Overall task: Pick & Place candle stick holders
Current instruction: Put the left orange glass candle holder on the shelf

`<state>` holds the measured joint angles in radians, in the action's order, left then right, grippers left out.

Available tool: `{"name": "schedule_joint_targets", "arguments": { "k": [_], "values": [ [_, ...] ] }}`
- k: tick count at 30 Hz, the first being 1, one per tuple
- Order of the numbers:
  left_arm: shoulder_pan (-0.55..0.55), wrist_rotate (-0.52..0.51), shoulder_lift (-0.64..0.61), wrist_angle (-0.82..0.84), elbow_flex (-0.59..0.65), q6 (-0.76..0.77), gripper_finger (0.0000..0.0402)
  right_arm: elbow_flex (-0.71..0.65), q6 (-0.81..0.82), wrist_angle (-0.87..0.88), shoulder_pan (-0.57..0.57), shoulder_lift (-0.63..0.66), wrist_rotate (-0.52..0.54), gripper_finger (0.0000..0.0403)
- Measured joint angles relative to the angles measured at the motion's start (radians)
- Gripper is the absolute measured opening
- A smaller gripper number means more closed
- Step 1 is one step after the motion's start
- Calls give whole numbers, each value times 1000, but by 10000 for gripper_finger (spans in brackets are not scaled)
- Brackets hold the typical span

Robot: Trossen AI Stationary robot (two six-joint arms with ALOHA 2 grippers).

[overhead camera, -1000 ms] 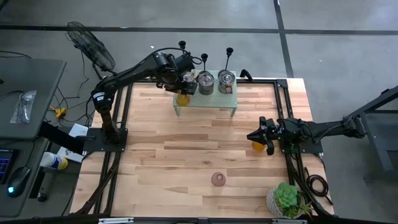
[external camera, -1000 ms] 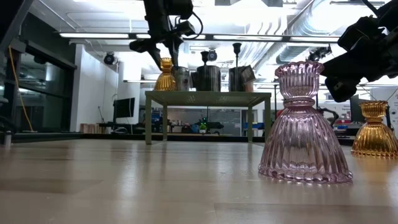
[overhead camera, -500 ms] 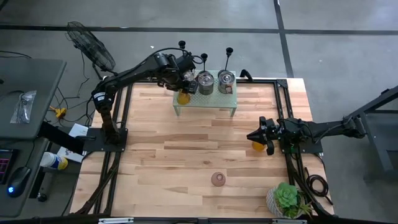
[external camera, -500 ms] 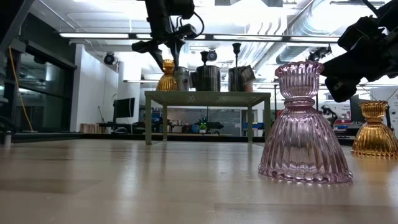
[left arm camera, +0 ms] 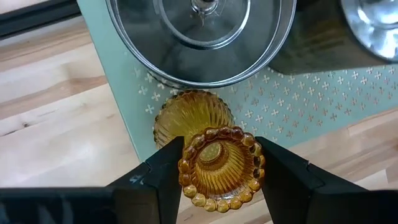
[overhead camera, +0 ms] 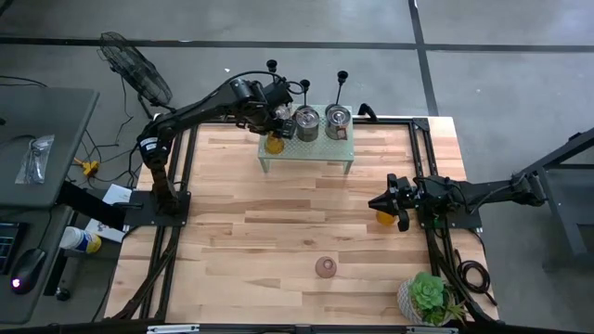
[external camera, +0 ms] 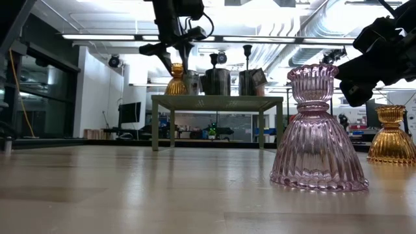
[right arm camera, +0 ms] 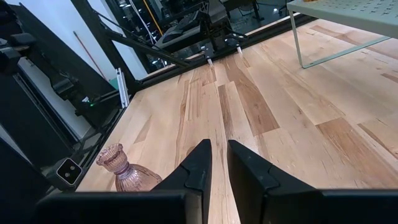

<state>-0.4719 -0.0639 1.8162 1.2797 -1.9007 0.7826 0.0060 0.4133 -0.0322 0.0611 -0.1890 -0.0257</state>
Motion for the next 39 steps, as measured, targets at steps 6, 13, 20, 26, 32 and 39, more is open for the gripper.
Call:
{"name": "schedule_joint_targets", "arguments": {
  "k": [6, 13, 20, 26, 32, 39],
  "values": [
    [0, -5, 1, -6, 0, -15, 171, 0, 0, 0, 0, 0, 0, 44],
    [0, 3, 1, -6, 0, -19, 183, 0, 0, 0, 0, 0, 0, 44],
    [1, 8, 4, -4, 2, -30, 201, 0, 0, 0, 0, 0, 0, 44],
    [1, 9, 3, -6, 2, -71, 203, 0, 0, 0, 0, 0, 0, 44],
    [1, 11, 2, -6, 2, -106, 203, 0, 0, 0, 0, 0, 0, 44],
    [1, 13, 1, -6, 1, -142, 214, 0, 0, 0, 0, 0, 0, 44]
  ]
}}
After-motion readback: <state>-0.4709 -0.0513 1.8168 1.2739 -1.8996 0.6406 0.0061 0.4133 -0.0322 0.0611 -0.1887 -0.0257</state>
